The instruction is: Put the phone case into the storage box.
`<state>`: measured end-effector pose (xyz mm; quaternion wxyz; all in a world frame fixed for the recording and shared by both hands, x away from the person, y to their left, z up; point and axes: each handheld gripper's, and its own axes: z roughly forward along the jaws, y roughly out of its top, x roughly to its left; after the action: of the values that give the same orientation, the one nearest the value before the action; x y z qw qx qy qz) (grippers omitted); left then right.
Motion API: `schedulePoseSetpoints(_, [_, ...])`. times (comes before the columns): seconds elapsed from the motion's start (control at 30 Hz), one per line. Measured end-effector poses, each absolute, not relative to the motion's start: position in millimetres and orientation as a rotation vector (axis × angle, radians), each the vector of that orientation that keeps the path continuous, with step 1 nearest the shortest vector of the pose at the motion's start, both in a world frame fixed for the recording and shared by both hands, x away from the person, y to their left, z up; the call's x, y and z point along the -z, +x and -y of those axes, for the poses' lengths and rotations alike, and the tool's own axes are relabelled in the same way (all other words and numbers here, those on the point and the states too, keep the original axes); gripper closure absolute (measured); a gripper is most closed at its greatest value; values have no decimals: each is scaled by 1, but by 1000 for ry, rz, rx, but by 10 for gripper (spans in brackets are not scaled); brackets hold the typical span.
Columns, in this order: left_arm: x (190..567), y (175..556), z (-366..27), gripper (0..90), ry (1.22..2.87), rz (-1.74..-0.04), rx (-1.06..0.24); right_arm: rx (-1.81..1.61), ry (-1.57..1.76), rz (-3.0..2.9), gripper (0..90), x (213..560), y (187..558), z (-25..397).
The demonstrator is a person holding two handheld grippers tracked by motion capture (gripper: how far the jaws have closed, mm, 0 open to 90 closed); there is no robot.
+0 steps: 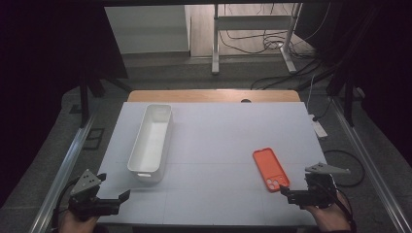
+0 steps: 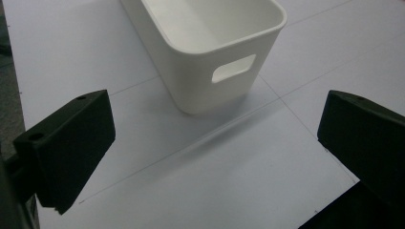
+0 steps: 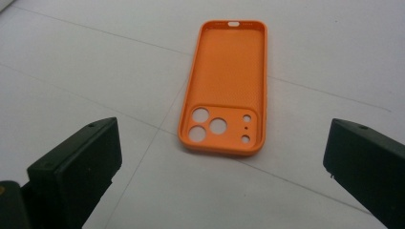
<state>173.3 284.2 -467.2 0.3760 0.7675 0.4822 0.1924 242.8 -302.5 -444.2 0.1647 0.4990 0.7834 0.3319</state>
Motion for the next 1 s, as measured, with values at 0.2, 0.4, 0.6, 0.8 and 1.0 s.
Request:
schedulePoseSetpoints(0.2, [467, 173, -284, 0, 1963, -1234, -490, -938, 1409, -2254, 0, 446, 251, 299])
schedulePoseSetpoints(0.4, [467, 174, -284, 0, 1969, -1229, -491, -917, 1394, -2265, 0, 448, 256, 296])
schedulePoseSetpoints(0.6, [468, 174, -283, 0, 1971, -1228, -491, -928, 1394, -2253, 0, 447, 262, 294])
schedulePoseSetpoints(0.8, [468, 174, -283, 0, 1974, -1225, -490, -936, 1396, -2260, 0, 446, 271, 293])
schedulePoseSetpoints(1.0, [468, 174, -283, 0, 1979, -1221, -491, -926, 1399, -2278, 0, 448, 279, 291])
